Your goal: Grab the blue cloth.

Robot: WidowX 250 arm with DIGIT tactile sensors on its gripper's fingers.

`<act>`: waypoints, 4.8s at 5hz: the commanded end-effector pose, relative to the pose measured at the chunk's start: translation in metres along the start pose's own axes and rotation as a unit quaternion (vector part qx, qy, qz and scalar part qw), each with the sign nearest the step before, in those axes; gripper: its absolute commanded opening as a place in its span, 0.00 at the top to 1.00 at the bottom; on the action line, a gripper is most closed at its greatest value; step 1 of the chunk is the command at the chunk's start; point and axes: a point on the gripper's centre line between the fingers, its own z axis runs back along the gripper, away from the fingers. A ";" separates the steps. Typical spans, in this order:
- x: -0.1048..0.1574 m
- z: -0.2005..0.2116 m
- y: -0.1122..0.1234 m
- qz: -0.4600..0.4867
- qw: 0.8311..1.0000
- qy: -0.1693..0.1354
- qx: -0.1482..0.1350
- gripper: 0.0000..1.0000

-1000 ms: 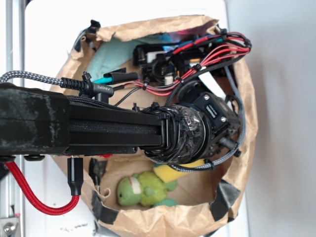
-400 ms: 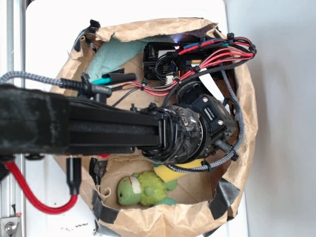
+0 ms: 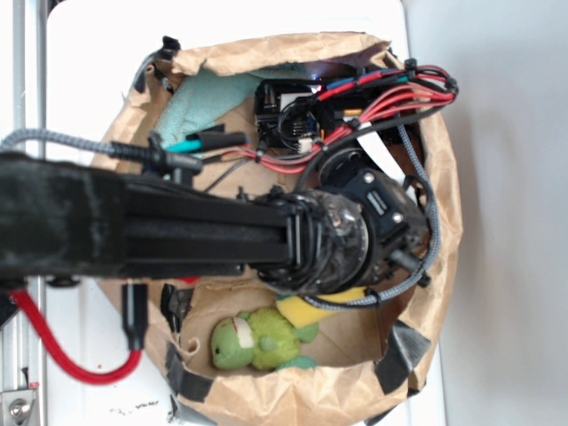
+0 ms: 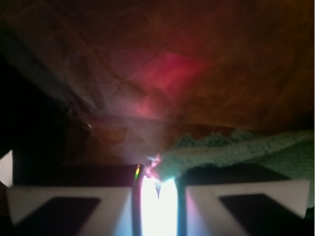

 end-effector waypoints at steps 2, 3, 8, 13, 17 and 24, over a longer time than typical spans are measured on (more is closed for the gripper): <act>0.019 0.031 0.039 0.054 0.998 -0.008 0.033 0.00; 0.015 0.026 0.044 0.070 0.996 -0.022 0.044 0.00; 0.016 0.013 0.024 0.125 0.989 -0.039 0.064 0.00; 0.057 0.009 0.065 0.120 0.990 0.070 0.028 0.00; 0.022 -0.009 0.049 0.149 0.987 -0.023 0.048 0.00; 0.034 0.001 0.054 0.142 0.990 -0.004 0.008 1.00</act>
